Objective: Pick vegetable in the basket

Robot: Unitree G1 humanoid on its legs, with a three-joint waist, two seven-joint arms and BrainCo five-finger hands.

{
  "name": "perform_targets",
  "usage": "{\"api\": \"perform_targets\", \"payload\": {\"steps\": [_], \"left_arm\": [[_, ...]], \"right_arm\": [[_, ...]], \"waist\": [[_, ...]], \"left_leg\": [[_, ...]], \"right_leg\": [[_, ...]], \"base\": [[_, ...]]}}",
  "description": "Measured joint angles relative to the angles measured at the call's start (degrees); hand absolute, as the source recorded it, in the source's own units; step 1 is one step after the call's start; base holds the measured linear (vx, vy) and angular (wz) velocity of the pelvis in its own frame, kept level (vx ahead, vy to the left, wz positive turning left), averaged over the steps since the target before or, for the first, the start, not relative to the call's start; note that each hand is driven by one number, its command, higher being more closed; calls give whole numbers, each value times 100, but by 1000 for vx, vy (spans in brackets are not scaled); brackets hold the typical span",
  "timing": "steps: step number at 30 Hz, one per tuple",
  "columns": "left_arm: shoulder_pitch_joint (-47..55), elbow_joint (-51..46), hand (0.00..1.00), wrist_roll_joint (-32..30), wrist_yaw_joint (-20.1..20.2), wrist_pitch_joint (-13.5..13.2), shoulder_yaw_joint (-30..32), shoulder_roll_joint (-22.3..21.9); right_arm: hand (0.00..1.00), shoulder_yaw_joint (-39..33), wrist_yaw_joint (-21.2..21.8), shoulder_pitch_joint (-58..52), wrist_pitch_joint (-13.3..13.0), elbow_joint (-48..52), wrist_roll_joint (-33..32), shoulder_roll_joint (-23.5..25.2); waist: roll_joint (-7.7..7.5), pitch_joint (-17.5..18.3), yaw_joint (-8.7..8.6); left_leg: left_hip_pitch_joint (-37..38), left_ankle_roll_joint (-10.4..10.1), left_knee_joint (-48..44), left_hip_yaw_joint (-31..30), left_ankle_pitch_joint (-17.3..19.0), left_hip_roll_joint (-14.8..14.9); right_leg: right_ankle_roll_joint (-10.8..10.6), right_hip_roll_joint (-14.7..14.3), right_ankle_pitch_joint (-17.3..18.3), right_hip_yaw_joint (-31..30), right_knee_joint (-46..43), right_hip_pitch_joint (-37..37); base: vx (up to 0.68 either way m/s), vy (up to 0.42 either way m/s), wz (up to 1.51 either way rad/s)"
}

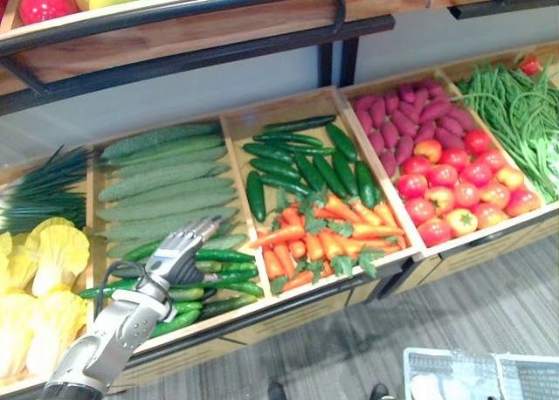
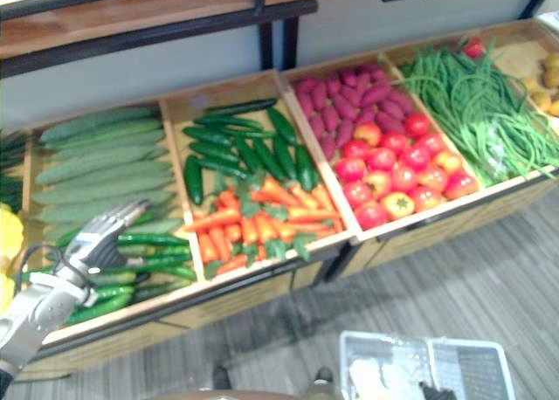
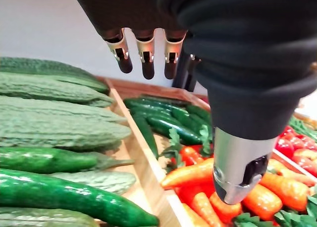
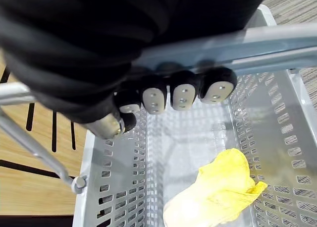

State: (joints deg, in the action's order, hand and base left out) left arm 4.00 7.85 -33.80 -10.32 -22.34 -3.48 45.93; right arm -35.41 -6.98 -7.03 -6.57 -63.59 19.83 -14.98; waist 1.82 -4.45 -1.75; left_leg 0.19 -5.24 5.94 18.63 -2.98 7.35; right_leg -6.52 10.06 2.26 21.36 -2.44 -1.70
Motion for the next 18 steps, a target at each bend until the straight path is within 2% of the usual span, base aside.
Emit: {"api": "perform_targets", "payload": {"steps": [6,9,15,18], "left_arm": [[-428,428,0,405,135,74,-213,-2],[-587,628,0,429,165,164,-301,-26],[-1033,916,0,427,161,413,-403,-384],[-1159,1112,0,425,162,446,-508,-407]], "right_arm": [[100,89,0,1,5,62,45,-1],[100,123,0,-1,9,206,46,1],[100,210,-3,15,13,408,45,14],[100,210,-3,60,21,451,46,15]], "waist": [[30,-37,-87],[35,-69,-97],[62,-183,-125],[65,-222,-118]], "left_leg": [[2,-39,1,138,60,29],[-7,-36,0,258,71,26],[-87,-46,0,306,80,30],[-107,-47,-2,436,80,36]], "right_leg": [[-8,-34,-40,-89,46,-48],[-10,-32,-64,-184,46,-119],[-5,-43,-83,-246,58,-234],[12,-57,-102,-336,69,-317]], "base": [[1,-3,-7],[2,-1,-15],[6,-13,-6],[18,-23,-14]]}}
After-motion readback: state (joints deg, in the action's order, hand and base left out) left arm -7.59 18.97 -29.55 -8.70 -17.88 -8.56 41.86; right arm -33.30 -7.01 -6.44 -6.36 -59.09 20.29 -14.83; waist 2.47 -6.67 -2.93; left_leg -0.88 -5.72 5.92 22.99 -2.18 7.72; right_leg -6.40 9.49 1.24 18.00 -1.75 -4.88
